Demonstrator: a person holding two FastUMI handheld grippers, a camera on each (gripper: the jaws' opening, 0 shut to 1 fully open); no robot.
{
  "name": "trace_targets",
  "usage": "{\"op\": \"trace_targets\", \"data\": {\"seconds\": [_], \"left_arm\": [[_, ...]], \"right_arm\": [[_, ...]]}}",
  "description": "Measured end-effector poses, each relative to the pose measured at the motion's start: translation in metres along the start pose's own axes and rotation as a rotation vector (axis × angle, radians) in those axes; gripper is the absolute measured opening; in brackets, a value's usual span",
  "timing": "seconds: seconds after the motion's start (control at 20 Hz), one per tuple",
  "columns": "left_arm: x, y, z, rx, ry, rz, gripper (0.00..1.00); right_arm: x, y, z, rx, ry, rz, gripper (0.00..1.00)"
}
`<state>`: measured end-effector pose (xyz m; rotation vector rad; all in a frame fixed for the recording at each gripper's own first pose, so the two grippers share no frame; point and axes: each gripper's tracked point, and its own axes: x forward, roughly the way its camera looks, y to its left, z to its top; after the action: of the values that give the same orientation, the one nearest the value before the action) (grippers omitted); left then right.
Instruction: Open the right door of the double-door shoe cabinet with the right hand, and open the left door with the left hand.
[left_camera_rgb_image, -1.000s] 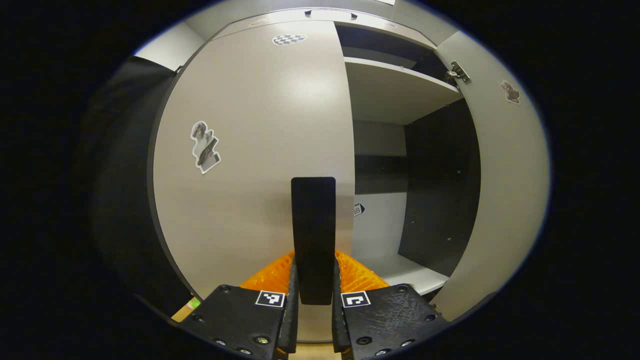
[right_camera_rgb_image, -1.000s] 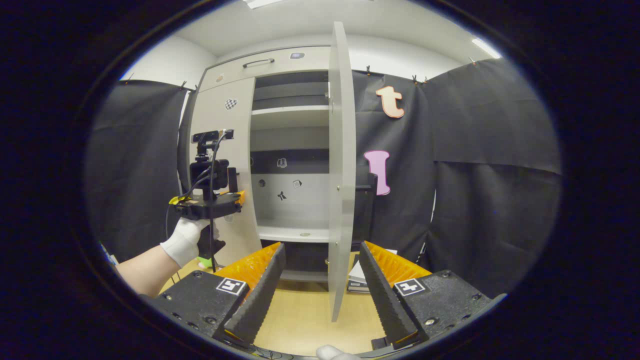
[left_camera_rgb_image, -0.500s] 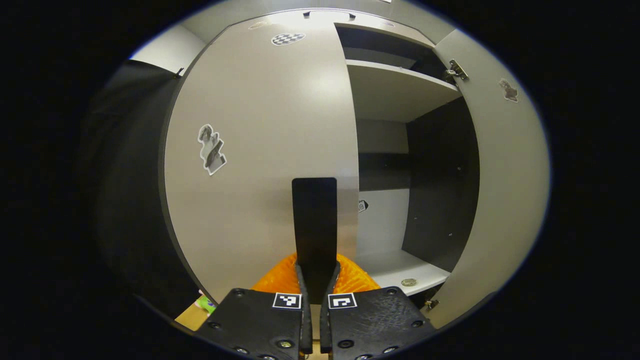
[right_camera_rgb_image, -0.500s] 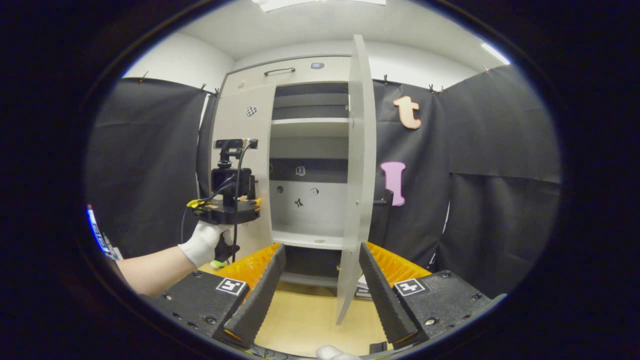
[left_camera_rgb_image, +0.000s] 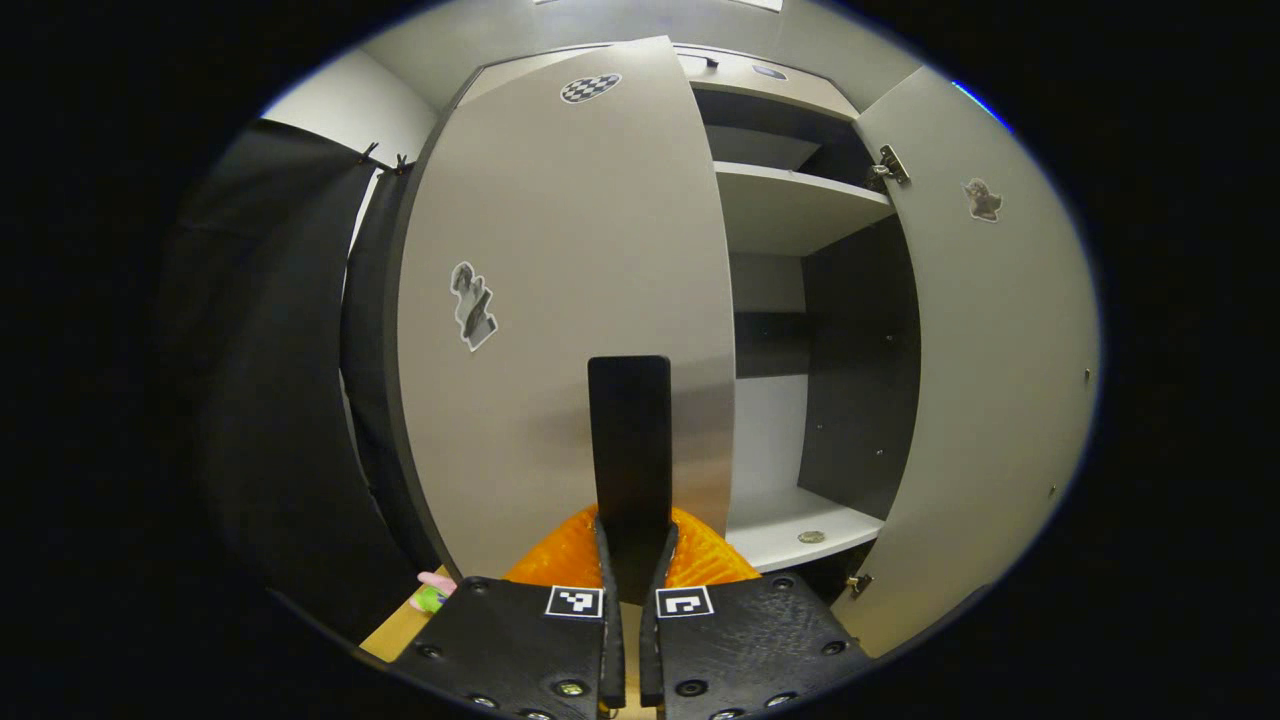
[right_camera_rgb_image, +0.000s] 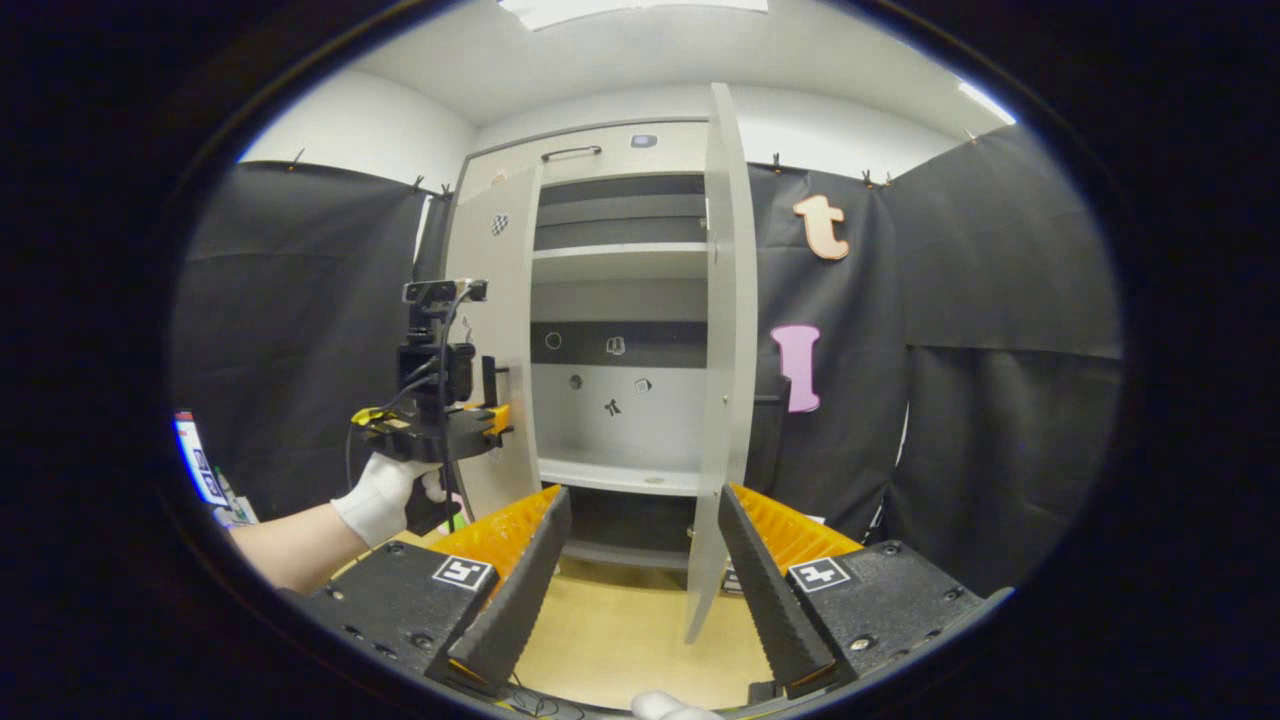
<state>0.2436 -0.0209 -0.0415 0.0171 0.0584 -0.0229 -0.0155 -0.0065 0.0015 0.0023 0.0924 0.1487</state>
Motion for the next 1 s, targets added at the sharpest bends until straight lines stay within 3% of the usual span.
{"op": "trace_targets", "data": {"seconds": [0.55,1.0], "left_arm": [[-0.037,0.025,0.000,-0.007,-0.007,0.006,0.05],[-0.068,0.069,-0.005,0.018,-0.006,0.086,0.04]], "right_arm": [[-0.014,0.006,-0.002,-0.001,-0.013,-0.024,0.93],[0.001,0.028,-0.003,0.012,-0.006,0.020,0.93]]}}
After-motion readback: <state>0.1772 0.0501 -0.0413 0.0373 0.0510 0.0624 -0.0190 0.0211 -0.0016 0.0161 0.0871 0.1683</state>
